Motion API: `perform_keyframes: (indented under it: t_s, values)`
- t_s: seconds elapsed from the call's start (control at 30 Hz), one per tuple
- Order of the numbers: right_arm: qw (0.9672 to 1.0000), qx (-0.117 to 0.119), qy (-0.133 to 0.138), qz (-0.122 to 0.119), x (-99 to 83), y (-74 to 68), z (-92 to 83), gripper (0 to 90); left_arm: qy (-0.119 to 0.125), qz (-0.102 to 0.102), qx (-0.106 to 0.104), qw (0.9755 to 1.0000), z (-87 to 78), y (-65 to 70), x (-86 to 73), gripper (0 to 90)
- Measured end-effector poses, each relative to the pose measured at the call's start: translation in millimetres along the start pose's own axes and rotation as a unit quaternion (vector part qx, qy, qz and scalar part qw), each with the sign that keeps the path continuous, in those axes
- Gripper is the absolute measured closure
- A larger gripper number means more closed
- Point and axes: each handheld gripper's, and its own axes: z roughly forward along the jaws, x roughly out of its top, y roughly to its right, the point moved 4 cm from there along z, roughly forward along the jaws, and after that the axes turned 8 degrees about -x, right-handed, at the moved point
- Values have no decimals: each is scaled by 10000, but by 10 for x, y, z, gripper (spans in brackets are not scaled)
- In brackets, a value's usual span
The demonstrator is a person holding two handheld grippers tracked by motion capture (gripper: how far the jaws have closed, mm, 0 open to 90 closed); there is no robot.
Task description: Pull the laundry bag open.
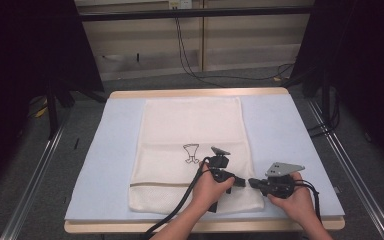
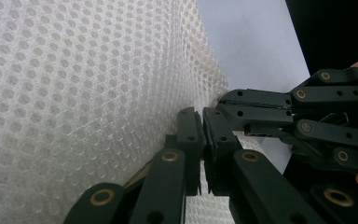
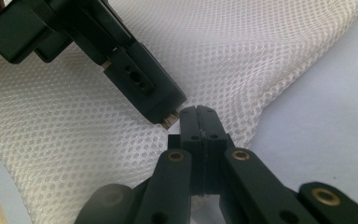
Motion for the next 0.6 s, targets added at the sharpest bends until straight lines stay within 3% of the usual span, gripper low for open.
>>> perform_keyframes:
  t_s: [0.43, 0.6]
  values:
    - [10000, -3, -33, 49, 3, 3, 2, 900, -9, -84, 31, 10000, -7, -8, 2, 869]
    - [10000, -11, -53, -56, 11, -9, 5, 900, 9, -180, -23, 9998, -9, -9, 5, 872]
